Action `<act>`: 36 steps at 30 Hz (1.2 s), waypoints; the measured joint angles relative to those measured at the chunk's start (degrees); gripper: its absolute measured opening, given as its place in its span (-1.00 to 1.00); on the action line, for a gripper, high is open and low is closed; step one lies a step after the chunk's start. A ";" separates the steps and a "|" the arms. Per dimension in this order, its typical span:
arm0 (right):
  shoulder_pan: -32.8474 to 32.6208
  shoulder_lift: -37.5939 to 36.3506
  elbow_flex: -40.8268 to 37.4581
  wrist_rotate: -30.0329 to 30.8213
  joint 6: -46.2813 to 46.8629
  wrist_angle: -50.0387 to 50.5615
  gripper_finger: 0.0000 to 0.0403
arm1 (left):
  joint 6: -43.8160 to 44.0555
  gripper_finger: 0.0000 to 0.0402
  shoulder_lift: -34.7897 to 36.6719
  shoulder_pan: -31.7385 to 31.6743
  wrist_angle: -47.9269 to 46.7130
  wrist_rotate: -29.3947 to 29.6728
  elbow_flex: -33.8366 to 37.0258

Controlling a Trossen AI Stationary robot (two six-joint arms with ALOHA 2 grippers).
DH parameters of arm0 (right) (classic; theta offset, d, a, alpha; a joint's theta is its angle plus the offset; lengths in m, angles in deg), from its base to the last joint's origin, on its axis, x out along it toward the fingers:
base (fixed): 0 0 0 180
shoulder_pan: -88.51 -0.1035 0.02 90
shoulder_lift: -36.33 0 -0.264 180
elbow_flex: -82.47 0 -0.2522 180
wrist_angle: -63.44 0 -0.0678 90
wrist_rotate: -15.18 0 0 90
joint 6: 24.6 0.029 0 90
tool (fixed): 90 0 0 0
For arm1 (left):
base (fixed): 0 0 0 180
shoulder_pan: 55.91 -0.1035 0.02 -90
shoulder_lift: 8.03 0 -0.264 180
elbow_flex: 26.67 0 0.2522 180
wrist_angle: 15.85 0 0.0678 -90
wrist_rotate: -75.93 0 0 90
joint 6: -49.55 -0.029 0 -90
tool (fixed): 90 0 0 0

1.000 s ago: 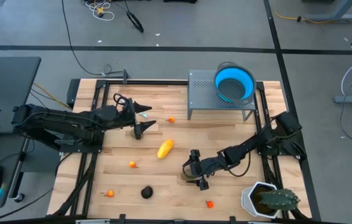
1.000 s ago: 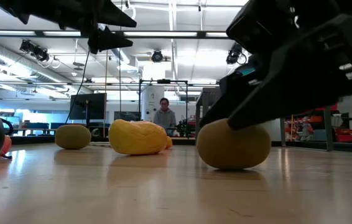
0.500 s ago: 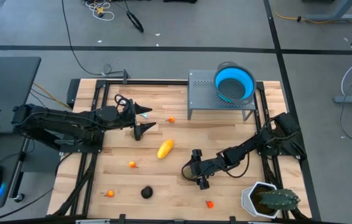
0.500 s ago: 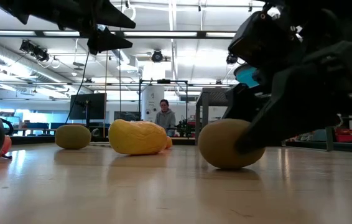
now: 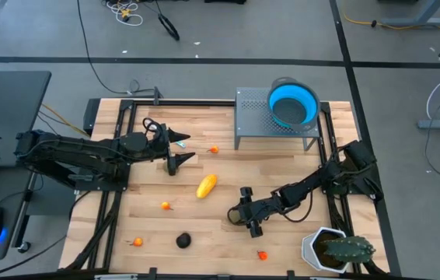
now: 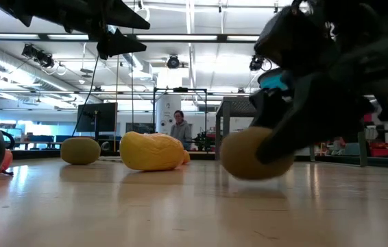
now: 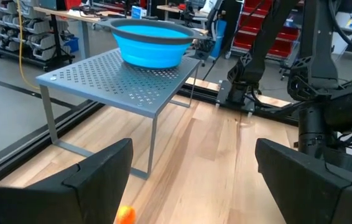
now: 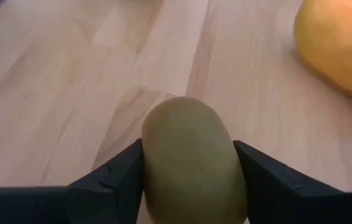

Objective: Pick & Place Fruit
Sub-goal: Put the brown kiwi into the blue strainer bowl on the shelf

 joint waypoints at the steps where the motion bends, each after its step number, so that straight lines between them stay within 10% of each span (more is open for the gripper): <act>1: 0.00 -0.98 0.00 0.80 0.00 0.03 0.06 | 0.24 0.73 0.00 -0.01 -0.07 -0.07 0.00; 20: 7.23 -47.25 0.02 51.13 -2.43 26.21 0.17 | 1.04 0.73 0.00 0.00 -0.19 -0.23 0.00; 36: 30.21 -55.45 0.01 47.41 -6.83 36.51 0.18 | 0.87 0.73 0.00 -0.01 -0.12 -0.72 0.00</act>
